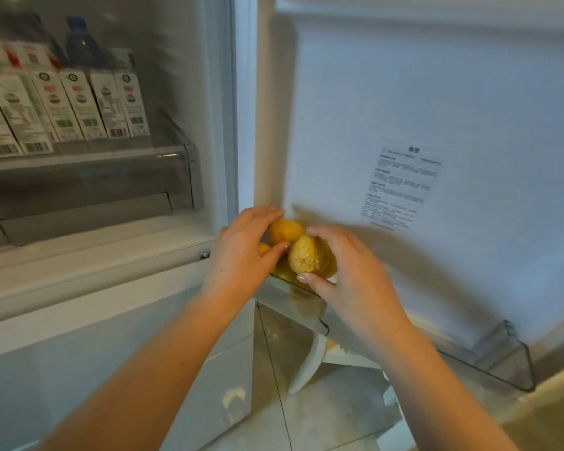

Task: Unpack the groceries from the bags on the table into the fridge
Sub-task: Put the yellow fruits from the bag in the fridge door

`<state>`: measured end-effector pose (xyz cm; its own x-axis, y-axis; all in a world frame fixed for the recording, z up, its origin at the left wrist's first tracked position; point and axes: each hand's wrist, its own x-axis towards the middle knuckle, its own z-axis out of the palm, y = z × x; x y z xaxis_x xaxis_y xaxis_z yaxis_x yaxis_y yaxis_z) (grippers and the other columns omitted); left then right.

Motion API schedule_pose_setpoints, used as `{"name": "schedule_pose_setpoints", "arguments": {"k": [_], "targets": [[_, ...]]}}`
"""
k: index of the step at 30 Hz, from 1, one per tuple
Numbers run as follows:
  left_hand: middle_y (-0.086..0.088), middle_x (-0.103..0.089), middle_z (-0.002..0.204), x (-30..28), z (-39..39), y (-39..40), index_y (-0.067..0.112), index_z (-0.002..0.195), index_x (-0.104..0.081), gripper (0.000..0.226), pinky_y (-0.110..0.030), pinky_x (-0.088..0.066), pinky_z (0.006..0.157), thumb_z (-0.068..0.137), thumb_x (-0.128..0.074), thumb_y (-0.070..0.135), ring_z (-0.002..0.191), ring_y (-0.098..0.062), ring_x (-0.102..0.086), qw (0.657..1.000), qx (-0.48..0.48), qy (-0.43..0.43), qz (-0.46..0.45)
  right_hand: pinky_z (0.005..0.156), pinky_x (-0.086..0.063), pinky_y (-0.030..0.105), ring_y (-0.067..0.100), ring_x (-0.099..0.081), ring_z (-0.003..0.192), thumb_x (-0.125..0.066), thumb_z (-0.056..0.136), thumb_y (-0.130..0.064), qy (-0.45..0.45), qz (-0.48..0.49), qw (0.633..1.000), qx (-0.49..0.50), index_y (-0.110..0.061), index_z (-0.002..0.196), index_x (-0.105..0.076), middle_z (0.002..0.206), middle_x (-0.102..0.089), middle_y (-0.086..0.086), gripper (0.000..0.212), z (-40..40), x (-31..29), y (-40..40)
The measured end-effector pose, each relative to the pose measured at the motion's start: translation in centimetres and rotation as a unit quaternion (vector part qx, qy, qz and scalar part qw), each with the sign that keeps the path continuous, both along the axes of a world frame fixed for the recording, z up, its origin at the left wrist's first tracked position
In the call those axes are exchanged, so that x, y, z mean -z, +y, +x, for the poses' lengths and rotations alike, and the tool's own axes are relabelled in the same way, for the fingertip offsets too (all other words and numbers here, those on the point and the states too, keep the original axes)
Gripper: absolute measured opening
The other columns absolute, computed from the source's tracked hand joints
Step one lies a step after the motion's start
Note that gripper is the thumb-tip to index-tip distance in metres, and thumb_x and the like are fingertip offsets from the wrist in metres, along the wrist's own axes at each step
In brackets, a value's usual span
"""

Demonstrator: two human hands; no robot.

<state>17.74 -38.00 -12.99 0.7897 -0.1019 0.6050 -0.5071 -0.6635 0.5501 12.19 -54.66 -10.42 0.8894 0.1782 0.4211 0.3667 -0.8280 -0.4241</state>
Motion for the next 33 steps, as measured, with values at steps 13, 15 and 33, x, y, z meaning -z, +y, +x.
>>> {"name": "schedule_pose_setpoints", "arguments": {"k": [13, 15, 33], "targets": [[0.002, -0.056, 0.125, 1.1, -1.4, 0.6, 0.021, 0.125, -0.059, 0.033, -0.046, -0.046, 0.094, 0.092, -0.056, 0.022, 0.113, -0.013, -0.052, 1.0, 0.009, 0.017, 0.009, 0.089, -0.035, 0.013, 0.002, -0.045, 0.111, -0.062, 0.086, -0.033, 0.004, -0.046, 0.998, -0.034, -0.038, 0.13, -0.051, 0.129, -0.041, -0.013, 0.046, -0.3, 0.8, 0.2], [0.002, -0.056, 0.124, 1.1, -1.7, 0.6, 0.02, 0.125, -0.059, 0.034, -0.046, -0.046, 0.095, 0.092, -0.056, 0.023, 0.113, -0.014, -0.053, 1.0, 0.012, 0.025, 0.008, 0.089, -0.037, 0.016, 0.003, -0.044, 0.114, -0.06, 0.087, -0.033, 0.003, -0.057, 0.998, -0.041, -0.038, 0.132, -0.049, 0.131, -0.041, -0.014, 0.046, -0.2, 0.8, 0.2], [0.004, -0.061, 0.122, 0.3, -8.0, 1.4, 0.022, 0.125, -0.058, 0.035, -0.028, -0.043, 0.096, 0.09, -0.058, 0.029, 0.113, -0.008, -0.052, 1.0, -0.016, 0.014, -0.014, 0.096, -0.039, 0.026, 0.013, -0.048, 0.12, -0.065, 0.084, -0.03, -0.065, 0.026, 0.997, -0.031, -0.027, 0.133, -0.051, 0.133, -0.051, -0.006, 0.05, -2.1, 0.2, -1.3]]}}
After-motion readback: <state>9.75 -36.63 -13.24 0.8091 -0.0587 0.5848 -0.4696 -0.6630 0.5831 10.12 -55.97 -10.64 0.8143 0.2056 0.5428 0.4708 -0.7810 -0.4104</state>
